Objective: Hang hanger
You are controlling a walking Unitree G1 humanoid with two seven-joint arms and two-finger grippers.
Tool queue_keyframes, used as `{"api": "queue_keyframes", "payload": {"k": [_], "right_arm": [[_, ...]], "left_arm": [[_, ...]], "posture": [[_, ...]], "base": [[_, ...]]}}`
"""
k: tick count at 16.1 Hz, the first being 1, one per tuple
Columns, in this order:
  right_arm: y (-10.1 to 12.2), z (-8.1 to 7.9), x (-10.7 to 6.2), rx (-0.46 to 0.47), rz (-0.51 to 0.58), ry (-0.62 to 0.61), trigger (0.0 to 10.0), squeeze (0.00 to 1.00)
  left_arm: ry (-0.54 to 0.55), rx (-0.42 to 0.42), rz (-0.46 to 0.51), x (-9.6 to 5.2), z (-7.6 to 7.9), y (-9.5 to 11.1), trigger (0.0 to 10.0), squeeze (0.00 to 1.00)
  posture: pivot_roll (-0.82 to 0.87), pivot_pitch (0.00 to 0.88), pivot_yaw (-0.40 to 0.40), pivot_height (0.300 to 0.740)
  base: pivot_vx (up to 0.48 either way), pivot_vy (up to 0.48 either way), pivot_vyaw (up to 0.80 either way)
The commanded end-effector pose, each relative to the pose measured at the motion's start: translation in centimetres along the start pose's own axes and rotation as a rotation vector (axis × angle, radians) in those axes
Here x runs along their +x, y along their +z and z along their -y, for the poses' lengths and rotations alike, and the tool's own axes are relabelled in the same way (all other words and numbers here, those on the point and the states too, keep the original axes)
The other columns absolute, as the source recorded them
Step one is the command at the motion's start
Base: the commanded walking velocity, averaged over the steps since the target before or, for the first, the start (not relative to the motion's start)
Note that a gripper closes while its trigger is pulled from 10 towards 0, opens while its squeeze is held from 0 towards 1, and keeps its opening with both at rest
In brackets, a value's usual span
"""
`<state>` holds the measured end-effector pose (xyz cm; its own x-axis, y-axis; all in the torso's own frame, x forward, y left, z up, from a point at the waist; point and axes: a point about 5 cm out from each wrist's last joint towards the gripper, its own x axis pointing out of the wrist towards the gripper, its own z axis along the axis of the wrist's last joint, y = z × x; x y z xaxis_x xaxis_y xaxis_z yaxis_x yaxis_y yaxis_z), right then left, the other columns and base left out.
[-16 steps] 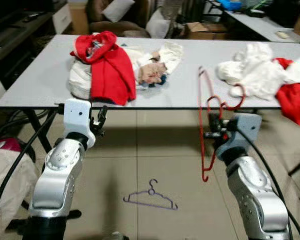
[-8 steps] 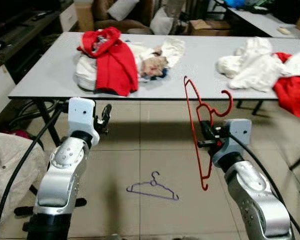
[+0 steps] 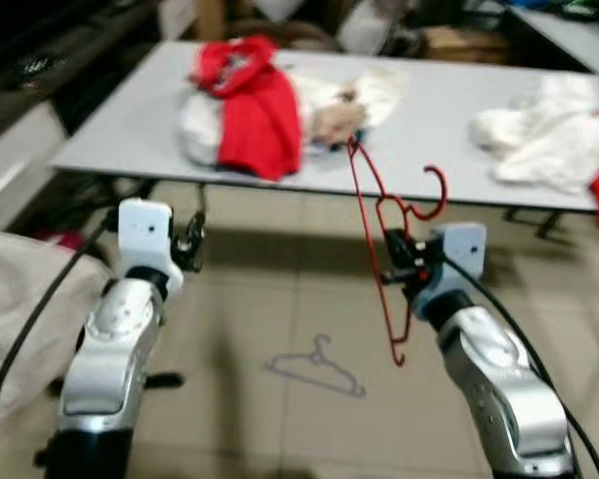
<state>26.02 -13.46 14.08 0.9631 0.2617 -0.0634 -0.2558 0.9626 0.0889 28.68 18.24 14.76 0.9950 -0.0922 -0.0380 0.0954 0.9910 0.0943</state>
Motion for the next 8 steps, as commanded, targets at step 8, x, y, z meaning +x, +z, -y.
{"api": "queue_keyframes", "payload": {"k": [8], "right_arm": [[0.19, 0.97, 0.61, -0.022, 0.011, -0.020, 10.0, 0.00]], "left_arm": [[-0.007, -0.010, 0.021, 0.67, 0.91, -0.04, 10.0, 0.00]], "posture": [[-0.10, 0.000, -0.023, 0.740]], "base": [[0.329, 0.000, 0.00]]}}
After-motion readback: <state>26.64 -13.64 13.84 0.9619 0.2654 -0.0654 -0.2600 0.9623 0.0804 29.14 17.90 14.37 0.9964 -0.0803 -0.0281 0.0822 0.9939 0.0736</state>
